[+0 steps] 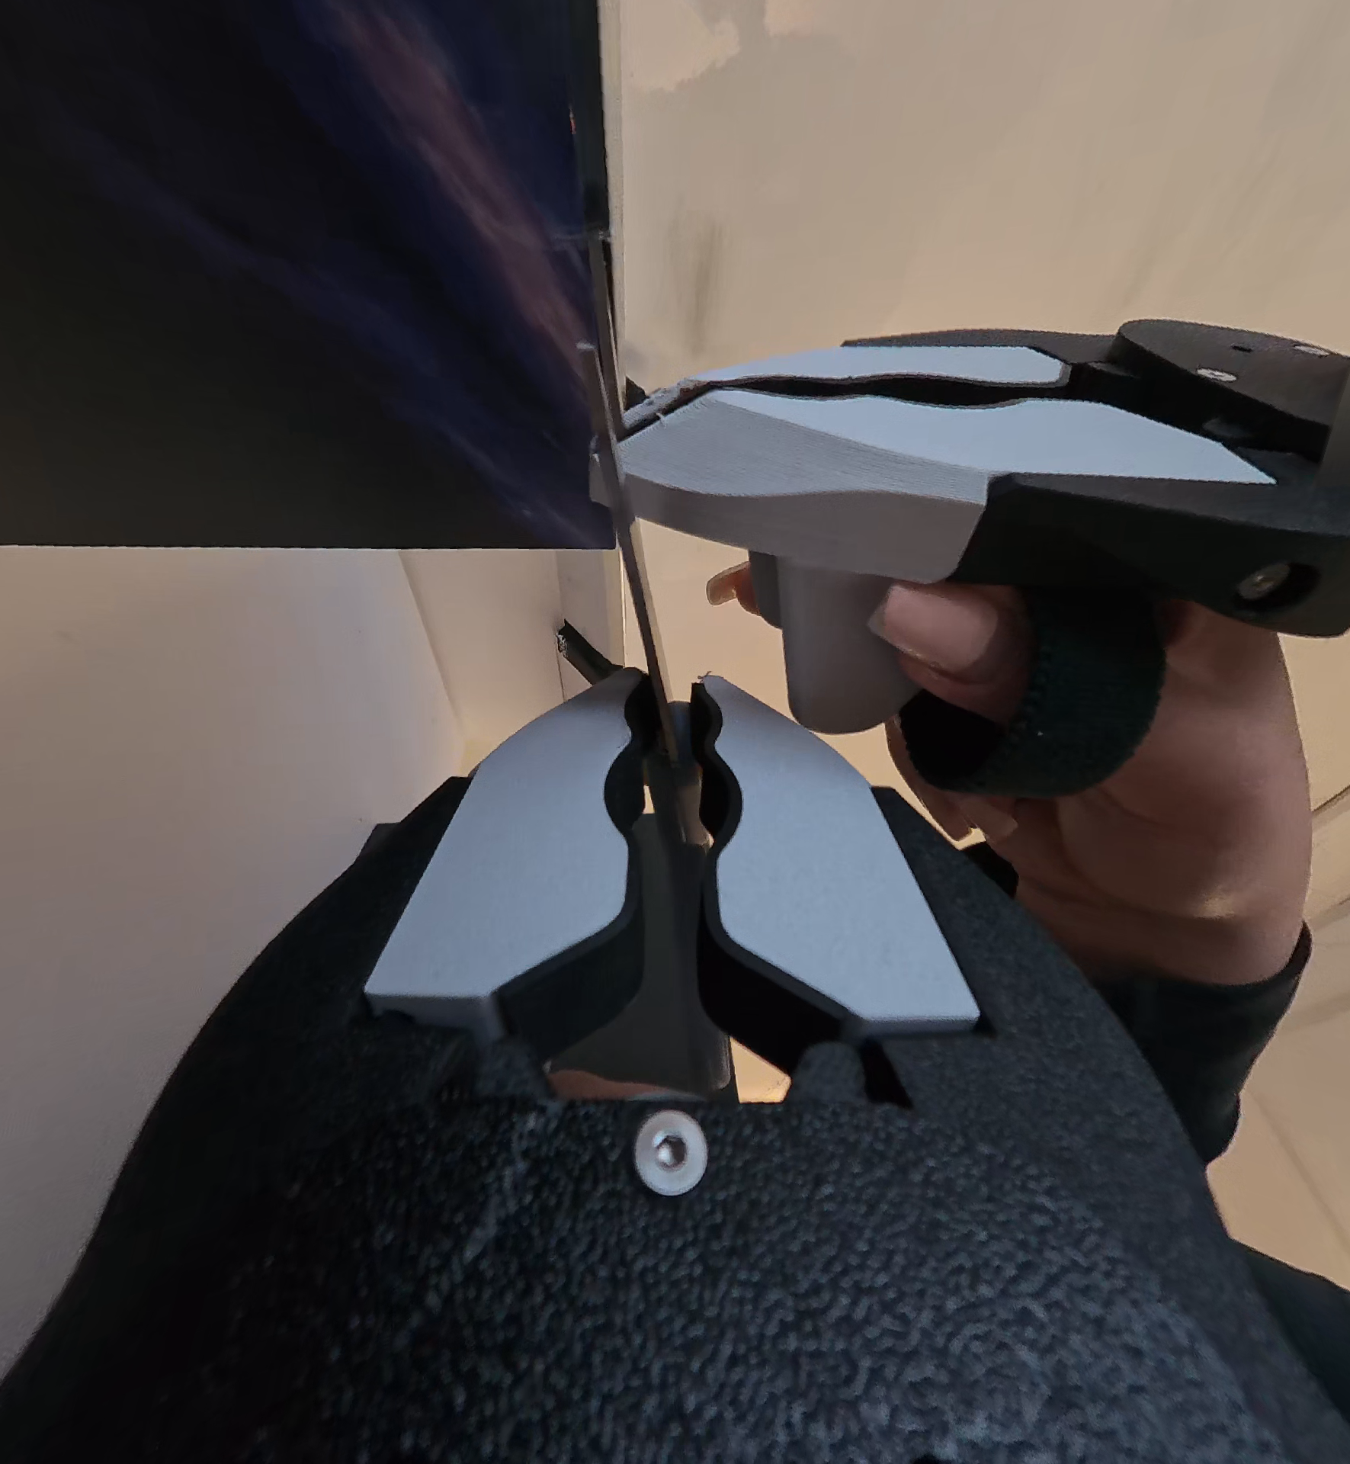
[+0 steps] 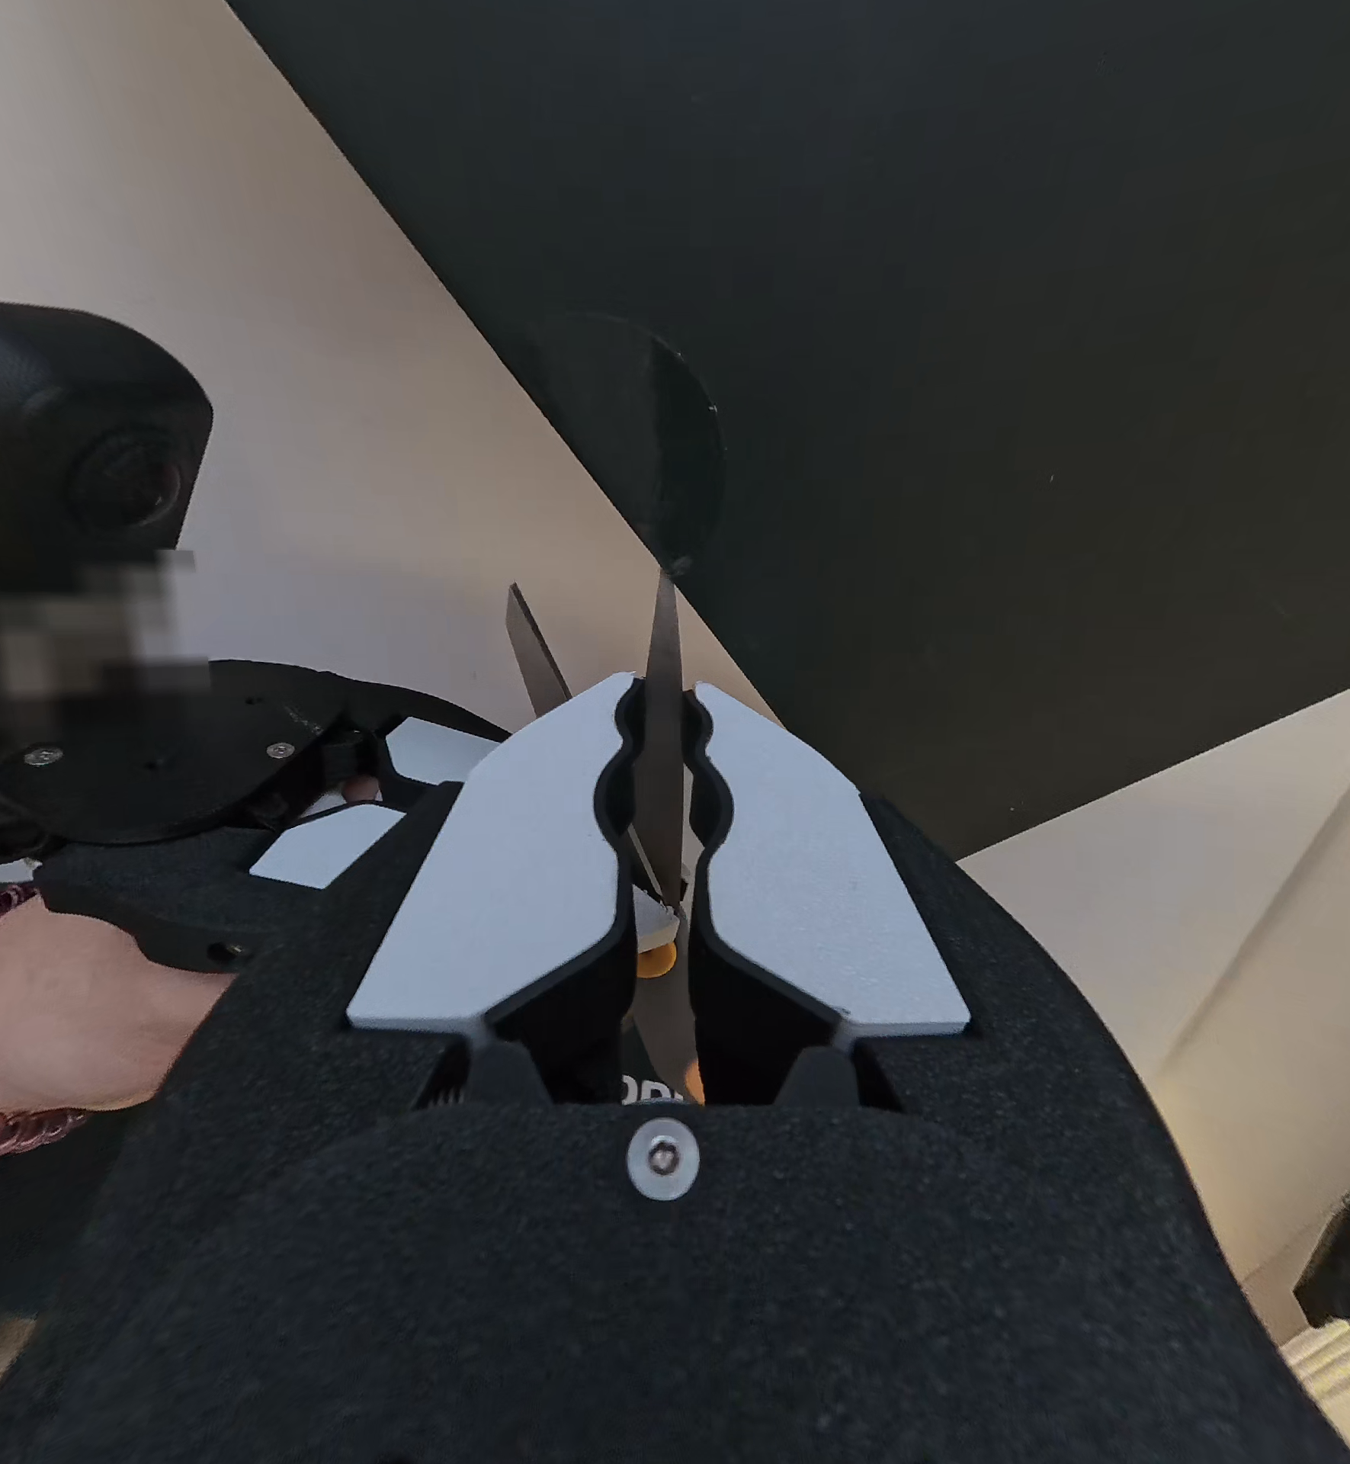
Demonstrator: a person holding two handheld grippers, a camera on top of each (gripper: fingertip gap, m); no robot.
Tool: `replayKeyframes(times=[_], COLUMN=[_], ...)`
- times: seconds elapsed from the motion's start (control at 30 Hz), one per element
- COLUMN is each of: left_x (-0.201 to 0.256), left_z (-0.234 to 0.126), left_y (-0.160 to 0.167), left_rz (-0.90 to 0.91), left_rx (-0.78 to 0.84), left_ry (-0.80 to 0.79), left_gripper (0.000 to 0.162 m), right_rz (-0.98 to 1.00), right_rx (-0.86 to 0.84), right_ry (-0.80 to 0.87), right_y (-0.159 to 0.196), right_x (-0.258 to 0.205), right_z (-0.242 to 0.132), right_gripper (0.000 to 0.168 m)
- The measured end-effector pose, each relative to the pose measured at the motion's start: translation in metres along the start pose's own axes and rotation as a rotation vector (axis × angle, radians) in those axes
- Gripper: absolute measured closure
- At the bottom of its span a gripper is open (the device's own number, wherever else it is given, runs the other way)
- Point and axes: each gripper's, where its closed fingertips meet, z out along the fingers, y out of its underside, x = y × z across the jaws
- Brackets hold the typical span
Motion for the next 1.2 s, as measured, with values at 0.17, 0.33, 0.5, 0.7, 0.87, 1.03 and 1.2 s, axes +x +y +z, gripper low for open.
replayKeyframes(times=[0.17, 0.33, 0.5, 0.7, 0.87, 1.03, 1.2], left_x=[0.0, -0.006, -0.005, -0.005, 0.0, -0.004, -0.007], left_z=[-0.001, -0.006, -0.002, 0.005, 0.009, 0.002, -0.006], left_y=[0.0, 0.0, -0.001, 0.003, -0.004, 0.004, 0.004], left_rz=[0.014, 0.031, 0.024, 0.014, 0.023, -0.017, -0.026], left_rx=[0.009, 0.012, 0.015, -0.025, -0.013, -0.017, -0.018], left_ry=[-0.005, -0.038, -0.03, -0.024, -0.007, 0.005, 0.007], left_gripper=[0.155, 0.155, 0.155, 0.156, 0.16, 0.16, 0.16], right_rz=[-0.01, -0.026, -0.015, 0.006, 0.035, 0.027, 0.02], right_rx=[0.022, 0.016, 0.018, 0.03, 0.08, 0.063, 0.067], right_ry=[-0.003, -0.023, -0.027, -0.004, -0.016, -0.04, -0.052], right_y=[-0.001, -0.001, -0.001, 0.006, 0.001, 0.007, 0.003], right_x=[0.0, -0.002, -0.001, 0.004, 0.011, 0.0, -0.006], right_z=[0.0, 0.003, 0.002, 0.0, -0.012, -0.005, -0.001], right_gripper=[0.16, 0.16, 0.16, 0.159, 0.16, 0.16, 0.16])
